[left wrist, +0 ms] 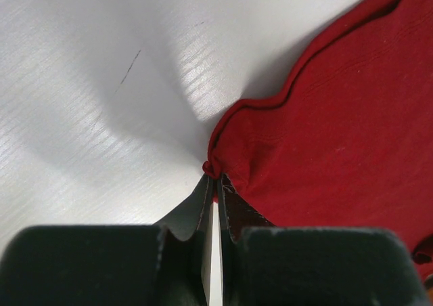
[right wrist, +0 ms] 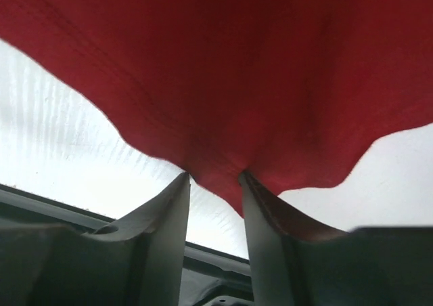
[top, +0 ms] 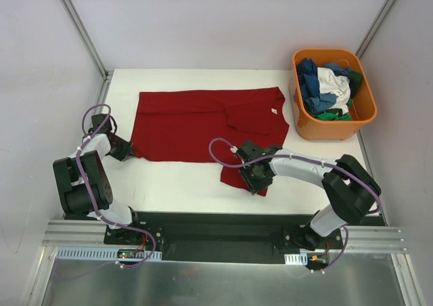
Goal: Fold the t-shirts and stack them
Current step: Fold the tshirt
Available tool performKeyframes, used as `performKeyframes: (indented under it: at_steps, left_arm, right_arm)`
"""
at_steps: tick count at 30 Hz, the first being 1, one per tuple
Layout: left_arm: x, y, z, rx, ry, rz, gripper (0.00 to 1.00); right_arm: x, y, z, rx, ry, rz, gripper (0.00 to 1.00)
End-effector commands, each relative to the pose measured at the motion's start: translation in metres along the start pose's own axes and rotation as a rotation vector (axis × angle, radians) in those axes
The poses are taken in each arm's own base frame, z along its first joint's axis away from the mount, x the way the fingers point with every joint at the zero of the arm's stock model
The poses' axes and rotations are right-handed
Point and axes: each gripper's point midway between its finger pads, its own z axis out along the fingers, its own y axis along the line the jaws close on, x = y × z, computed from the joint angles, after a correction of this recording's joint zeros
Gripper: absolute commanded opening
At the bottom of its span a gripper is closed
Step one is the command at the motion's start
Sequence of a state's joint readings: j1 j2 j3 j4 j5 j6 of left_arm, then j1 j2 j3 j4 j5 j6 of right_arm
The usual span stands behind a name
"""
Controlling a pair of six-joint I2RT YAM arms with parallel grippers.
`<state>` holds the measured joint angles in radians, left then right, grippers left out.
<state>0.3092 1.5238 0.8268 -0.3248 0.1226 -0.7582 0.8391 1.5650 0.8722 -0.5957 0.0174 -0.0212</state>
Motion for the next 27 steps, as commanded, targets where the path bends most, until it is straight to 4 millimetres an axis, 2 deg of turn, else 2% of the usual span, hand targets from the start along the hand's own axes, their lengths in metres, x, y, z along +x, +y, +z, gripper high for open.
performKeyframes:
  at_steps: [1,2,3,7,11,14,16,18,20,23,27]
  left_arm:
    - [0.001,0.001,-0.004,0.011,-0.011,0.02,0.0]
    - [0.0,0.001,-0.005,0.013,-0.016,0.019,0.0]
    - [0.0,0.002,-0.006,0.012,-0.018,0.021,0.0]
    - [0.004,0.011,-0.007,-0.006,-0.028,0.019,0.0]
    - [0.011,0.017,-0.013,-0.002,-0.036,0.023,0.0]
    - [0.019,0.027,-0.021,-0.015,-0.045,0.019,0.0]
    - [0.028,0.037,-0.023,-0.026,-0.042,0.001,0.0]
    - [0.028,0.039,-0.03,-0.018,-0.071,-0.012,0.0]
    - [0.025,0.034,-0.037,0.01,-0.099,-0.016,0.0]
    - [0.016,0.016,-0.049,0.071,-0.116,-0.02,0.0]
    - [0.004,-0.013,-0.058,0.141,-0.113,-0.016,0.0]
  right_arm:
    - [0.009,0.004,0.011,-0.028,0.043,0.029,0.32]
    - [0.012,0.005,0.011,-0.036,0.051,0.024,0.28]
    - [0.015,0.006,0.011,-0.033,0.062,0.015,0.17]
    - [0.023,0.005,0.013,0.03,0.089,0.047,0.01]
    - [0.032,0.019,0.004,0.007,0.082,0.028,0.01]
    - [0.042,0.042,-0.015,-0.107,0.089,-0.011,0.01]
    - [0.045,0.052,-0.031,-0.163,0.068,-0.018,0.01]
    - [0.045,0.052,-0.041,-0.177,0.051,-0.022,0.01]
    - [0.039,0.042,-0.051,-0.143,0.014,-0.033,0.01]
    - [0.017,0.023,-0.066,-0.111,-0.054,0.005,0.01]
    - [-0.03,0.001,-0.092,-0.089,-0.195,0.037,0.01]
